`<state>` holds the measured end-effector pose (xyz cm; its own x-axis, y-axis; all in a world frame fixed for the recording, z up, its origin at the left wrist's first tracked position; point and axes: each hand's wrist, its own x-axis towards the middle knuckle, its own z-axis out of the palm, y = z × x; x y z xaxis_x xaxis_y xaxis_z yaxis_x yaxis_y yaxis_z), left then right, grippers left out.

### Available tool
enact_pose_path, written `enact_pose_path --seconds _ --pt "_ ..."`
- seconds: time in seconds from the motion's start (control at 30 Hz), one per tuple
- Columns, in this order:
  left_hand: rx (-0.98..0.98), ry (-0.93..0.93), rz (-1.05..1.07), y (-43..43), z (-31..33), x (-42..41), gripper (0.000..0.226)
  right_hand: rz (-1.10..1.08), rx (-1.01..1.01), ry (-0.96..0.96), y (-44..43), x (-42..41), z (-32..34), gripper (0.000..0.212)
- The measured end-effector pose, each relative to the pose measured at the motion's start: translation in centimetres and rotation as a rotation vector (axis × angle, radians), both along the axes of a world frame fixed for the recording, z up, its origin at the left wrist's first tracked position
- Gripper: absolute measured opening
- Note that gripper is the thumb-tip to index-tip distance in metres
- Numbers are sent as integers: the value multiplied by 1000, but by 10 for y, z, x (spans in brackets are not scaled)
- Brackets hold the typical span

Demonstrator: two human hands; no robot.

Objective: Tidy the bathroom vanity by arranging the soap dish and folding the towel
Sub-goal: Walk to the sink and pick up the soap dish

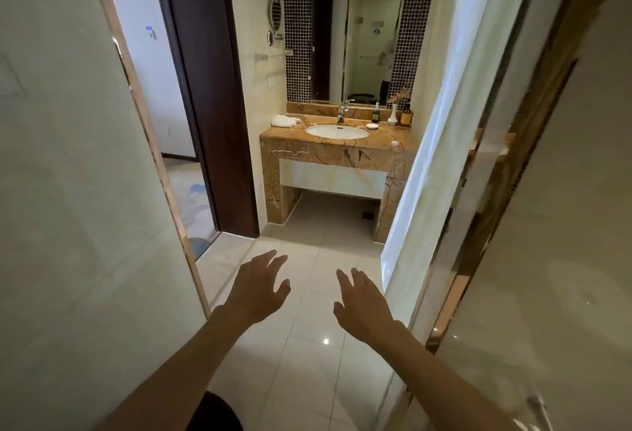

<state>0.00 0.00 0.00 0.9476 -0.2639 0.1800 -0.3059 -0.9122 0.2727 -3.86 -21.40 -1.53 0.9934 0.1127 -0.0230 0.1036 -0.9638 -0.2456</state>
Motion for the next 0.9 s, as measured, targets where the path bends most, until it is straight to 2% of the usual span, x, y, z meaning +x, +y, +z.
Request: enact_pose_path --seconds 0.33,0.5,0.9 --pt "-44 7 -38 -3 -6 146 53 -65 -24 14 -3 136 -6 63" --pt "-80 7 -60 -11 -10 204 49 -139 43 0 -9 199 -6 62" --pt "-61 42 -144 -68 -14 368 52 -174 59 14 -38 349 -27 57"
